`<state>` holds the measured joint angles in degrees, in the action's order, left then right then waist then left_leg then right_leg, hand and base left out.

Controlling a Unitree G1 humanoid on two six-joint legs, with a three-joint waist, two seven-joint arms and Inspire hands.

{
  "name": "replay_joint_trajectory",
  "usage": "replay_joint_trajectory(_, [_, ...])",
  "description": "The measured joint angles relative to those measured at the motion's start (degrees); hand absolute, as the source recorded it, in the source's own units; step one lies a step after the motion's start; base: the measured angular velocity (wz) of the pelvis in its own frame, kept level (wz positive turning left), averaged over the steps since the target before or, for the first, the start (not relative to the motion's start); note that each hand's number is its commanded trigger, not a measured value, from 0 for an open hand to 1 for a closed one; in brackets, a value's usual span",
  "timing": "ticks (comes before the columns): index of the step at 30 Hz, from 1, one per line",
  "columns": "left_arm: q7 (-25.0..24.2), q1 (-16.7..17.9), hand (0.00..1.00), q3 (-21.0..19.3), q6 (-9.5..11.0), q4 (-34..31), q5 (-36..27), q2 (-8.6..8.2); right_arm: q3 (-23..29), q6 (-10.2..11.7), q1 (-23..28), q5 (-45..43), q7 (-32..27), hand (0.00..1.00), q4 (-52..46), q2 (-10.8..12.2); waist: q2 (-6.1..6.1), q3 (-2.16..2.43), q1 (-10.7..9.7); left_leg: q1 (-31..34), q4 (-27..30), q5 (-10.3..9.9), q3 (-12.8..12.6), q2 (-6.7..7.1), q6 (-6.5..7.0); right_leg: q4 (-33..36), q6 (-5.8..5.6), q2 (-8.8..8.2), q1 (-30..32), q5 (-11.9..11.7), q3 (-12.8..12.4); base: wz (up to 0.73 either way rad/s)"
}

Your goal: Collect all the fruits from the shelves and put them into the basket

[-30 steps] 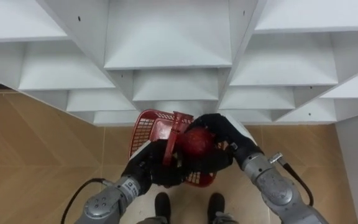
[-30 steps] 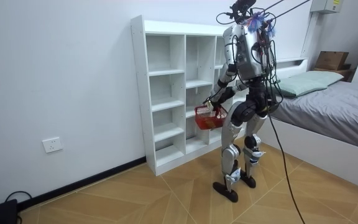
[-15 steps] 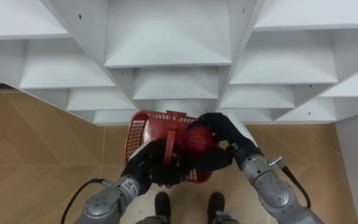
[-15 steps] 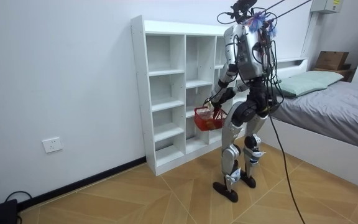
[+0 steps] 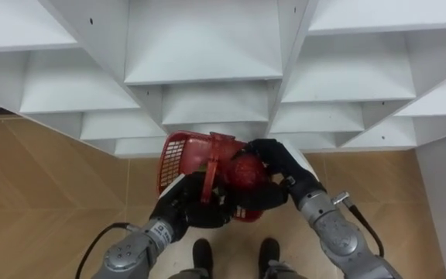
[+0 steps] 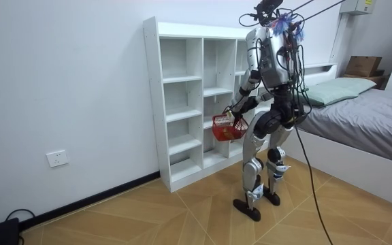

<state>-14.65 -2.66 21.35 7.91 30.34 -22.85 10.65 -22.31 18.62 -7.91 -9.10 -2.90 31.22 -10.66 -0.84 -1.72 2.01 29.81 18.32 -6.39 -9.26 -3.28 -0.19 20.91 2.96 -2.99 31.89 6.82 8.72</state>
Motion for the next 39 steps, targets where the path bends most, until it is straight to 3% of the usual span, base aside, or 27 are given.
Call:
replay_joint_trajectory(17, [0.06,0.28,1.00,-0.04,-0.02,0.02,0.04,0.24,0.22,1.70,-0.56,-0.05,-0.17,1.00,3.06,0.91,0.05,0.00,-0.40,-0.64,0.15,0.00,0.08,-0.14,0.00,-0.34,0.03,0.13,-1.03,-0.19,0.17,0.00])
replay_joint_trajectory(18, [0.17,0.41,1.00,-0.04,-0.02,0.02,0.04,0.22,0.39,2.12,-0.65,-0.16,-0.17,0.84,3.67,1.14,0.05,0.00,-0.40,-0.63,0.15,0.00,0.11,-0.15,0.00,-0.36,0.05,0.13,-1.05,-0.20,0.23,0.00])
replay_joint_trajectory(19, [0.27,0.46,1.00,-0.03,-0.02,0.18,0.05,0.11,0.57,2.48,-0.65,-0.28,-0.17,0.55,4.25,1.38,0.03,0.00,-0.44,-0.62,0.15,0.00,0.15,-0.17,0.00,-0.42,0.07,0.11,-1.10,-0.21,0.39,0.00])
replay_joint_trajectory(20, [0.28,0.47,1.00,-0.03,-0.02,0.28,0.05,0.08,0.65,2.59,-0.65,-0.32,-0.17,0.07,4.47,1.47,0.02,0.00,-0.44,-0.62,0.15,0.00,0.18,-0.19,0.00,-0.46,0.08,0.10,-1.15,-0.22,0.50,0.04])
replay_joint_trajectory(21, [0.28,0.47,1.00,-0.02,-0.03,0.56,0.04,-0.02,0.71,2.63,-0.64,-0.39,-0.17,0.00,4.78,1.58,0.00,-0.01,-0.41,-0.62,0.14,0.00,0.29,-0.21,0.00,-0.60,0.11,0.10,-1.27,-0.24,0.71,0.06])
replay_joint_trajectory(27, [0.31,0.50,1.00,0.19,-0.04,1.08,0.06,-0.27,1.21,3.02,-0.94,-0.54,-0.46,0.00,6.60,1.44,-0.45,-0.07,-0.37,-0.62,0.12,0.00,1.25,-0.23,-0.01,-2.05,0.07,0.18,-2.19,-0.55,1.62,0.06])
replay_joint_trajectory(30, [0.29,0.51,1.00,0.77,-0.12,1.12,0.06,-0.23,1.51,3.14,-1.86,-0.52,-1.96,0.00,7.95,1.39,-1.16,-0.46,-0.38,-0.63,0.13,0.00,1.57,-0.23,-0.01,-2.25,0.01,0.17,-2.63,-0.80,2.03,0.05])
replay_joint_trajectory(39, [0.17,0.48,1.00,1.40,-0.50,1.26,0.08,-0.29,2.24,3.12,-2.77,-0.48,-2.03,0.00,9.38,1.39,-1.37,-0.42,-0.26,-0.62,0.14,0.00,1.54,-0.15,-0.01,-2.19,0.00,0.11,-2.68,-0.78,2.14,0.00])
